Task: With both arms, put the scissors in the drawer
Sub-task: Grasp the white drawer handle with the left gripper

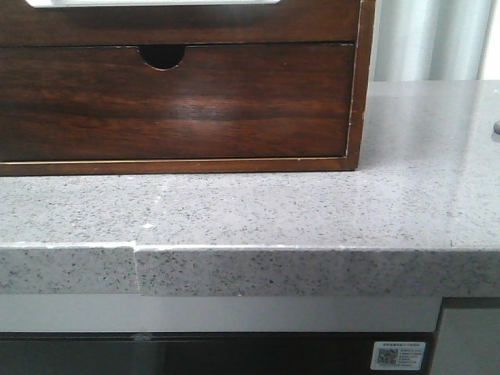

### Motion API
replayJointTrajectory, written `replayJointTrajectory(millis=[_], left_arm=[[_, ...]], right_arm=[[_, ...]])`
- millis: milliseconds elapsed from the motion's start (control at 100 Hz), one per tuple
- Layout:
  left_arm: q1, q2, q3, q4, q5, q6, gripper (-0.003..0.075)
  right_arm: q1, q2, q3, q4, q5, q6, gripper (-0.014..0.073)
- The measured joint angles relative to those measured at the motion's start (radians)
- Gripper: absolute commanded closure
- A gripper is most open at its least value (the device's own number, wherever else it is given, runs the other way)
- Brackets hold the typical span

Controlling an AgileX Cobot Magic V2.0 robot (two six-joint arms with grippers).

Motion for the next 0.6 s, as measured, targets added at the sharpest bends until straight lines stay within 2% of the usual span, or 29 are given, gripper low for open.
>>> replayJointTrajectory(millis=[30,90,160,440,510,600], left_arm=[[0.0,0.0,0.0,0.01,-0.002,0.0,0.0379],[0.0,0.0,0.0,0.031,-0.004,0.0,0.0236],[0.0,0.0,0.0,0.046,-0.006,0.0,0.016],[0.0,0.0,0.0,0.035,-0.008,0.0,0.0155],[0.0,0.002,0.0,-0.023,-0.025,0.0,0.0155],[0.0,0.006,0.0,-0.191,-0.051,0.0,0.0155]], right_arm=[[0.0,0.0,0.0,-0.002,0.0,0.0,0.0215],[0.0,0.002,0.0,-0.002,-0.005,0.0,0.0132],[0.0,0.002,0.0,-0.002,-0.011,0.0,0.0092],[0.0,0.002,0.0,-0.004,-0.022,0.0,0.0092],[0.0,0.002,0.0,-0.004,-0.022,0.0,0.0092],[0.0,0.002,0.0,-0.004,-0.022,0.0,0.0092]])
